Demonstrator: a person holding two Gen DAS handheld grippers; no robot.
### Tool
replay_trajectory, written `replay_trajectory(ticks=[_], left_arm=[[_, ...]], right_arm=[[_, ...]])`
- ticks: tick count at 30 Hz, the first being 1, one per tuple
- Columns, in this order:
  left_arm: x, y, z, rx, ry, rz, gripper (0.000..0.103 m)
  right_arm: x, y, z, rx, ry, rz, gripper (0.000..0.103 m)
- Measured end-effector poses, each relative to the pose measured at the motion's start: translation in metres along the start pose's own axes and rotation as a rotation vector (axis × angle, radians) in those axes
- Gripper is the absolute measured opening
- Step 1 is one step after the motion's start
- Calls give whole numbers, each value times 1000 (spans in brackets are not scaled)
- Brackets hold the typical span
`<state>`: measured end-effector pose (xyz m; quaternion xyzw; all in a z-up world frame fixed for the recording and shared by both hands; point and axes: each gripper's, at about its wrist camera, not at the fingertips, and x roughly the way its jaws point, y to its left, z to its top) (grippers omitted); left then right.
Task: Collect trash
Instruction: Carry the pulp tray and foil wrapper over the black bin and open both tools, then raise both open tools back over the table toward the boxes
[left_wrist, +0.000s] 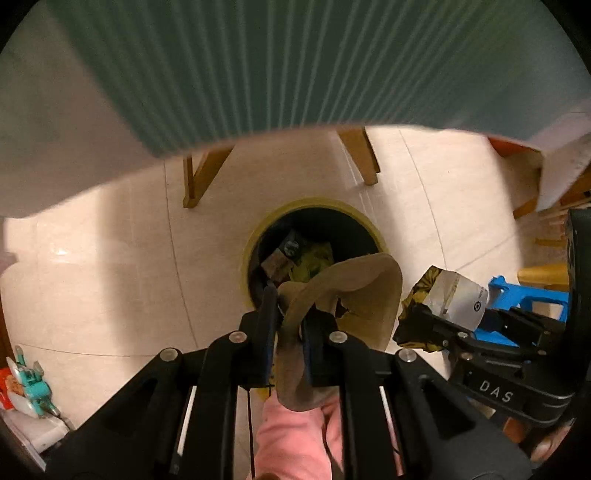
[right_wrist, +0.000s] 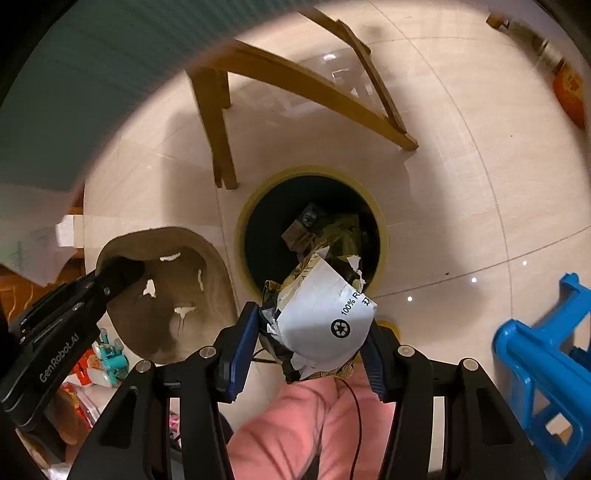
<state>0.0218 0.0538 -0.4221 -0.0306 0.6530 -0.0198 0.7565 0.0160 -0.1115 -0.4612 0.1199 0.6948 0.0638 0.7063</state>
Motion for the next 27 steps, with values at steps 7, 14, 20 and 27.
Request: replay_trajectory(ticks=[7,14,20,27], left_arm=[[47,16,-6,-43,6,-5,70],[54,27,-4,-89,2,8,70],[34,36,-5,-103,-9,26,70],[-3,40,-2,-115,-26,33,70]], right_arm=[[41,-13,25,-6,5,-4,52],[55,-6,36,-36,24,11,53],[58,9,42,-40,42,44,71],[29,32,41,-54,0,37,79]])
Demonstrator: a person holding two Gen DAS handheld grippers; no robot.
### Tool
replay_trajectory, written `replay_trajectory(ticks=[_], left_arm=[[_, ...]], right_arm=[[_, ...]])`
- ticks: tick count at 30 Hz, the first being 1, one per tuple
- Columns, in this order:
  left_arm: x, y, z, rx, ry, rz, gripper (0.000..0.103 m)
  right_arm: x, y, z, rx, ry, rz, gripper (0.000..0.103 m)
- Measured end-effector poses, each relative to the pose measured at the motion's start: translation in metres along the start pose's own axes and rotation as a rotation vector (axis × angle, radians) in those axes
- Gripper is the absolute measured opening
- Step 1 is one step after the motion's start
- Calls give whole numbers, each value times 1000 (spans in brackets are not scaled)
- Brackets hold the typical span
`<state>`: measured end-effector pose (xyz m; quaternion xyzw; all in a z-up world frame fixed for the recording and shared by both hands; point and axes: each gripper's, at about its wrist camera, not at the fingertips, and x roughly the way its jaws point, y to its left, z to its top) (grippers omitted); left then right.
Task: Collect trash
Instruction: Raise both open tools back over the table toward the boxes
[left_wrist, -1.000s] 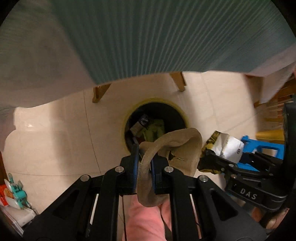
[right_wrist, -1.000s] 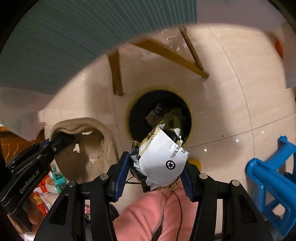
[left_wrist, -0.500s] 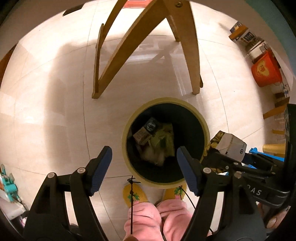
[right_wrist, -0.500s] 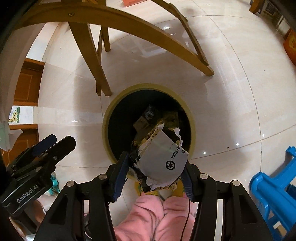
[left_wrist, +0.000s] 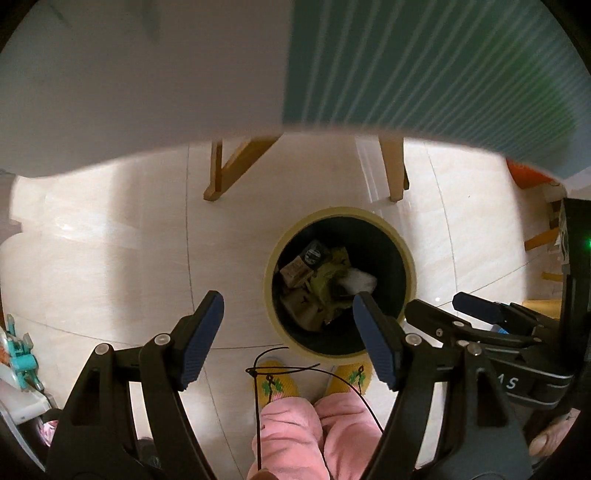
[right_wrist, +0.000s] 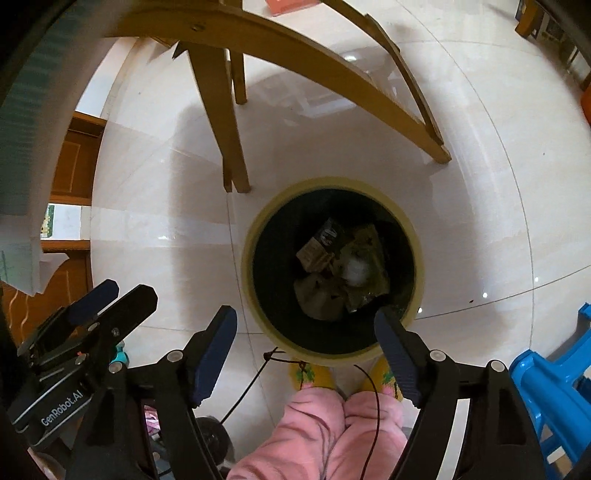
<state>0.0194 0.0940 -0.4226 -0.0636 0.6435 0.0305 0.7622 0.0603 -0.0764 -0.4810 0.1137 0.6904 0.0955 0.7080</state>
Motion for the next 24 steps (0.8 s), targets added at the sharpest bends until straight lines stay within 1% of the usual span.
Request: replay_trajectory(ticks=[4,6,9,12,14,16,17,19,22,24], left_arm=[[-30,1,3,-9,1,-11,70],[-51,0,5,-5,-4,-14,70],[-86,-1,11,2,-15,-17,70],[-125,-2,18,10,-27,-14,70],[-159,-3,23,16,-46,-20,70],[-187,-4,28,25,-67,-31,70],[-208,-4,32,35,-85,-37,70],[-235,-6,38,51,-109,-36,70],[-284,-4,50,59,-171,-55,70],[-313,-3,59,62,-213,-68,70]], right_arm=[[-27,12,-1,4,-16,-15,79],[-41,17,-3,6,-23,-18,79],[-77,26,-9,10,-32,-18,79],[-121,38,-15,12,-48,-17,79],[-153,49,-20,3,-63,-19,79],[-193,65,-25,-15,-89,-18,79],[-208,70,-26,-24,-101,-18,79],[-247,85,-30,-43,-136,-16,79],[-297,104,-31,-51,-174,7,79],[-326,116,-31,-65,-205,-1,79]])
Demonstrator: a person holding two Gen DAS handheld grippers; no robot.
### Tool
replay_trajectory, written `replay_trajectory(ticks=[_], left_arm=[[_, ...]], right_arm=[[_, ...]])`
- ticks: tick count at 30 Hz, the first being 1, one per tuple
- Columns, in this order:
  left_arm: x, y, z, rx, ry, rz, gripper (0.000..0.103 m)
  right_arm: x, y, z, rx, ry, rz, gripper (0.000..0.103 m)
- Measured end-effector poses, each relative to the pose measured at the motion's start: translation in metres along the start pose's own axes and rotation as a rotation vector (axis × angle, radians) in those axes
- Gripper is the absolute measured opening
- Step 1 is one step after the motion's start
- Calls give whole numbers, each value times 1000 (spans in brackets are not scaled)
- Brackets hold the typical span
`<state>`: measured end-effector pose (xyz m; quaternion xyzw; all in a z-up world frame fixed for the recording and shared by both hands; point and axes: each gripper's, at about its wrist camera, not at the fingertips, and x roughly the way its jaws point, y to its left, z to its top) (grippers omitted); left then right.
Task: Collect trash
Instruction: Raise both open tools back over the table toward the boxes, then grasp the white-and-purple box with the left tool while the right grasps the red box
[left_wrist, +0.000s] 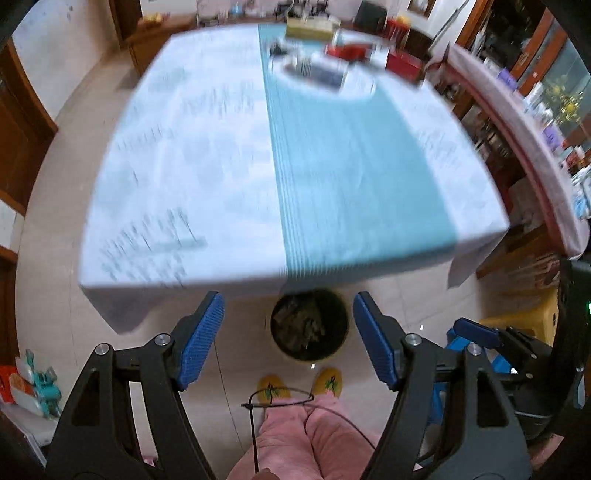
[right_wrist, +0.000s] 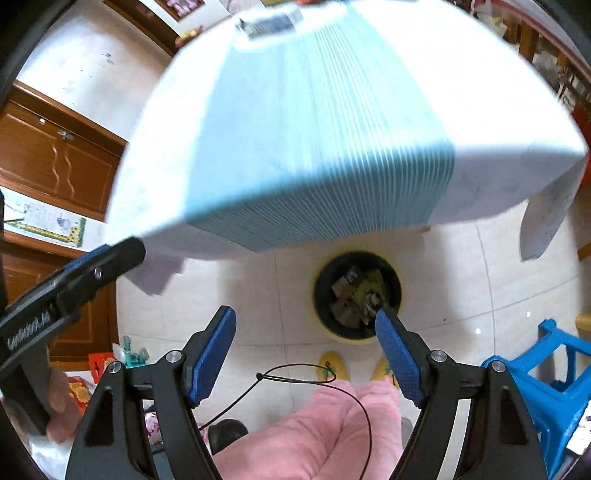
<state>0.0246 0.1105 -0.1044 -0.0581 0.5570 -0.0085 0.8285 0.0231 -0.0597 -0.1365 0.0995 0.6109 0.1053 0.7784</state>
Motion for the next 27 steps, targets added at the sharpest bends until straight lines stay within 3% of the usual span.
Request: replay_trajectory(ticks=[8,14,21,27], left_arm=[[-105,-6,71,62,-157,-11,70],[-151,-15,125,98,-205,5,70],[-169,-31,201,73,-252,-12,70],[-134,-53,280,-13,-226,-18,70]], right_arm=[[-125,42,41,-64,-223,-86,79],[-201,58,92,-90,-360,-118,79],[-267,64,189,-197,-439,-177,79],[-289,32,296,-266,-461,-185,79]])
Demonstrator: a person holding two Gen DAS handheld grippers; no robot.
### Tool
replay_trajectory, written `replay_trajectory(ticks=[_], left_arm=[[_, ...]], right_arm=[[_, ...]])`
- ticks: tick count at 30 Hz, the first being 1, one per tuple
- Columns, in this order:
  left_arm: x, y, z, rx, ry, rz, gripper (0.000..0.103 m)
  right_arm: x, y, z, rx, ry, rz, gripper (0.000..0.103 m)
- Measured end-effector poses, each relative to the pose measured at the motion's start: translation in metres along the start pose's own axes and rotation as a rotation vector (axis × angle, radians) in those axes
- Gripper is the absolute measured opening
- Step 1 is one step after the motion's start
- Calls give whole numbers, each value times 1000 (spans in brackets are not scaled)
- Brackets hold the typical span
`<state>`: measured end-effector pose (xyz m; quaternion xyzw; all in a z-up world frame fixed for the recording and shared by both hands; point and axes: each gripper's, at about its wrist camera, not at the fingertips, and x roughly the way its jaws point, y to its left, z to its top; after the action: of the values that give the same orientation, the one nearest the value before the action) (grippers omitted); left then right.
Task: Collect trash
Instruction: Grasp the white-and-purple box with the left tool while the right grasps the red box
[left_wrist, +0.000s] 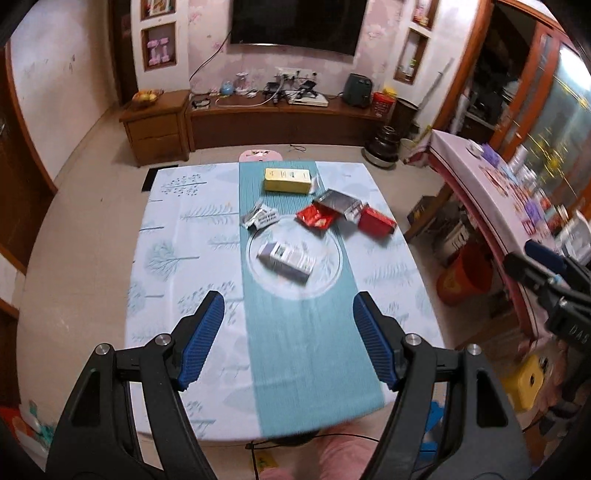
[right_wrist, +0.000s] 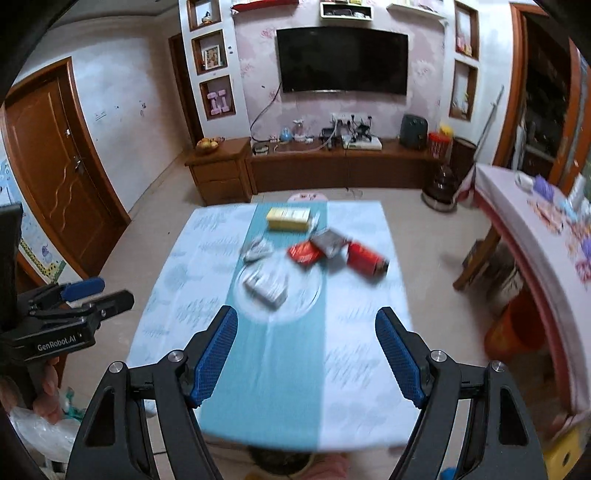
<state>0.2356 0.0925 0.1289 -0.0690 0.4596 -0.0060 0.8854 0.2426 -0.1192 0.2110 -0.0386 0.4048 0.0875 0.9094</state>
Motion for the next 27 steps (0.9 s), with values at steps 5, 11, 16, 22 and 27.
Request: replay_trajectory(ticks=[5,11,16,22,27], left_arm=[[90,-15,48,-147,75,25,70],[216,-18,62,-295,166,76,70],[300,-3,47,-404,258,129,70],[354,15,23,-521,338,188,70],[370,22,9,-572,384,214,70]], right_arm=[[81,-63,80,-77,38,27,79],[227,-127,122,-154,187,74,79],[342,-150,100,-214,307,99,75],[431,-153,62,-241,435,137,71],[463,-144,39,-298,499,172,63]])
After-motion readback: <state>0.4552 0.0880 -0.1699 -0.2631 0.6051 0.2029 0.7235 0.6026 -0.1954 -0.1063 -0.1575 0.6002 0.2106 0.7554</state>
